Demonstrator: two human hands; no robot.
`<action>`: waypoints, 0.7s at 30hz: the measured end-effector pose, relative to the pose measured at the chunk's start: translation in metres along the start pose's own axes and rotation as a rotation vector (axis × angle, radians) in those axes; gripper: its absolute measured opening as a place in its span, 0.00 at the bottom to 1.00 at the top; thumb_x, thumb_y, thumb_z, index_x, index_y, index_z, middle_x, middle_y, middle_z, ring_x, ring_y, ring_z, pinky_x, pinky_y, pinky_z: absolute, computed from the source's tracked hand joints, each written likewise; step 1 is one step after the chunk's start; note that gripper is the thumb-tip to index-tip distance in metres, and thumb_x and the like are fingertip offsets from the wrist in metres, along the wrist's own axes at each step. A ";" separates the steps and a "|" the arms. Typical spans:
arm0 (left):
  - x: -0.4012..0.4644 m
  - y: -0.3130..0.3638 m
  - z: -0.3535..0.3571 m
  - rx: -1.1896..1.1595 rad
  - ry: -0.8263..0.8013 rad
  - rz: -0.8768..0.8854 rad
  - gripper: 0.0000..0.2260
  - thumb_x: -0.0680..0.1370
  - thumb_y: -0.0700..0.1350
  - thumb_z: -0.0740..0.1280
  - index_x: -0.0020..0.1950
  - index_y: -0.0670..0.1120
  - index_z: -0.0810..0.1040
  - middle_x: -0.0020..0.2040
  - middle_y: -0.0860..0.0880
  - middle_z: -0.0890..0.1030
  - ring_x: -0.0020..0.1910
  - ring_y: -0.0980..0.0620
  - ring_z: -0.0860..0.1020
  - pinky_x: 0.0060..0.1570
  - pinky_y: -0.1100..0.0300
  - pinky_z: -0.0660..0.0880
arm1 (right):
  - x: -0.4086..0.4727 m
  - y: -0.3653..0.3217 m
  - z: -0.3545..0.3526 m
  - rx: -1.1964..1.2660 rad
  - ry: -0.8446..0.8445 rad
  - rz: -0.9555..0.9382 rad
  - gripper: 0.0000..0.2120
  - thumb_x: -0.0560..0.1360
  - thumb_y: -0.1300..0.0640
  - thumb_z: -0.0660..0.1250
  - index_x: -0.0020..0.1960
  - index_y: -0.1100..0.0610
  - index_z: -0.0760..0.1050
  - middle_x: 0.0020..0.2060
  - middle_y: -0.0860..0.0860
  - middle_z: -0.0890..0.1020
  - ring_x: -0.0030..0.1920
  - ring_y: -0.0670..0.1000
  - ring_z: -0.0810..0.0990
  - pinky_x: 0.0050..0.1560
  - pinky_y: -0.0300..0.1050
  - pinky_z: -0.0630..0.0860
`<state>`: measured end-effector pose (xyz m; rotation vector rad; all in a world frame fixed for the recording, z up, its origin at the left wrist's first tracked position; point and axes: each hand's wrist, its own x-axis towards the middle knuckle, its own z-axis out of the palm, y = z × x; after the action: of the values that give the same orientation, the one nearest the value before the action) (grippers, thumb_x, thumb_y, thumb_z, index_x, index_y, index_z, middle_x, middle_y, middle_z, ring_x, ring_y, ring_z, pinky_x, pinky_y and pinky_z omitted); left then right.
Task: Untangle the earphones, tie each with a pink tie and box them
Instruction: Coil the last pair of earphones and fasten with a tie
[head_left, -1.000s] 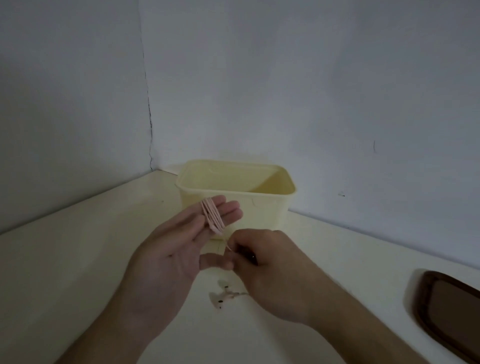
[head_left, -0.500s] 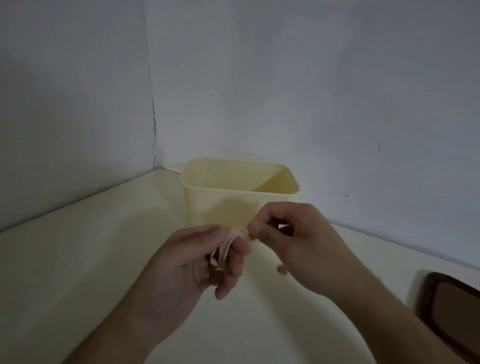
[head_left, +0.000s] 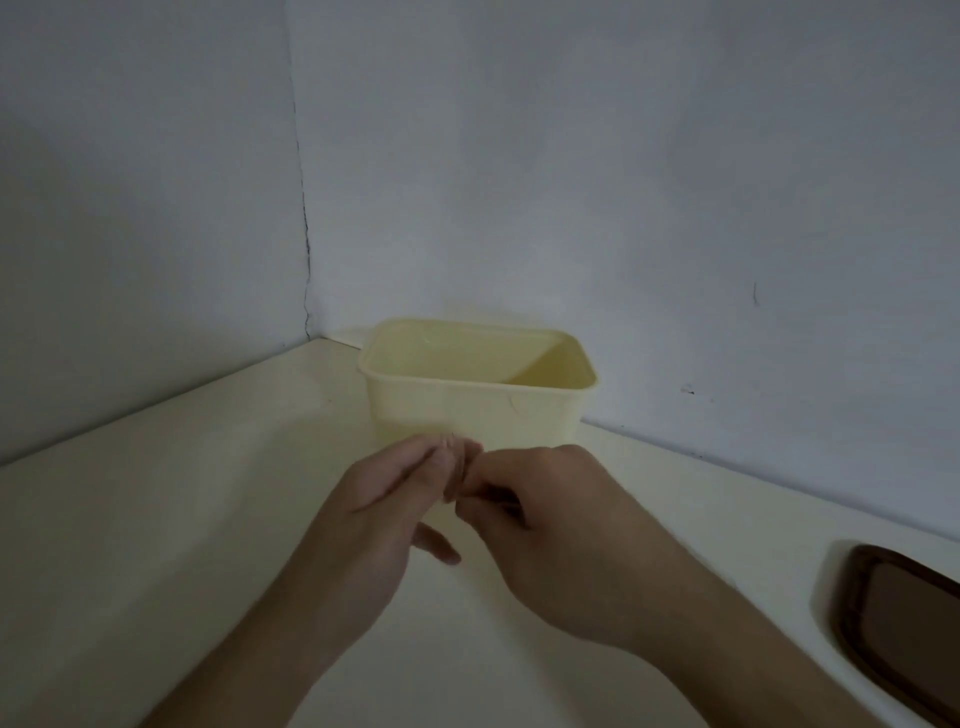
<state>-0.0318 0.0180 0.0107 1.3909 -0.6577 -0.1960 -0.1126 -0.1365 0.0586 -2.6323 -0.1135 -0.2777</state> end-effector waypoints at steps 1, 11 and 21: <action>-0.001 -0.001 0.002 0.028 -0.032 -0.002 0.15 0.81 0.49 0.64 0.50 0.42 0.86 0.43 0.45 0.84 0.44 0.50 0.82 0.36 0.49 0.81 | 0.000 -0.001 -0.003 0.031 0.025 0.006 0.09 0.84 0.53 0.65 0.48 0.47 0.82 0.37 0.41 0.83 0.38 0.40 0.80 0.38 0.35 0.75; -0.003 0.001 0.002 -0.281 -0.196 -0.152 0.16 0.79 0.50 0.64 0.47 0.37 0.82 0.35 0.40 0.74 0.31 0.49 0.71 0.30 0.55 0.71 | 0.004 0.011 0.002 0.352 0.118 0.024 0.05 0.83 0.54 0.68 0.50 0.47 0.81 0.39 0.44 0.87 0.49 0.45 0.84 0.56 0.50 0.79; 0.000 0.001 0.004 -0.116 -0.035 -0.249 0.17 0.81 0.46 0.67 0.35 0.42 0.78 0.29 0.44 0.70 0.28 0.48 0.66 0.30 0.54 0.71 | 0.002 0.001 0.011 0.352 0.079 0.064 0.05 0.83 0.56 0.67 0.48 0.52 0.76 0.36 0.40 0.87 0.42 0.38 0.85 0.43 0.35 0.78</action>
<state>-0.0338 0.0148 0.0122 1.3570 -0.4923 -0.4499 -0.1087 -0.1318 0.0492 -2.2688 -0.0468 -0.3083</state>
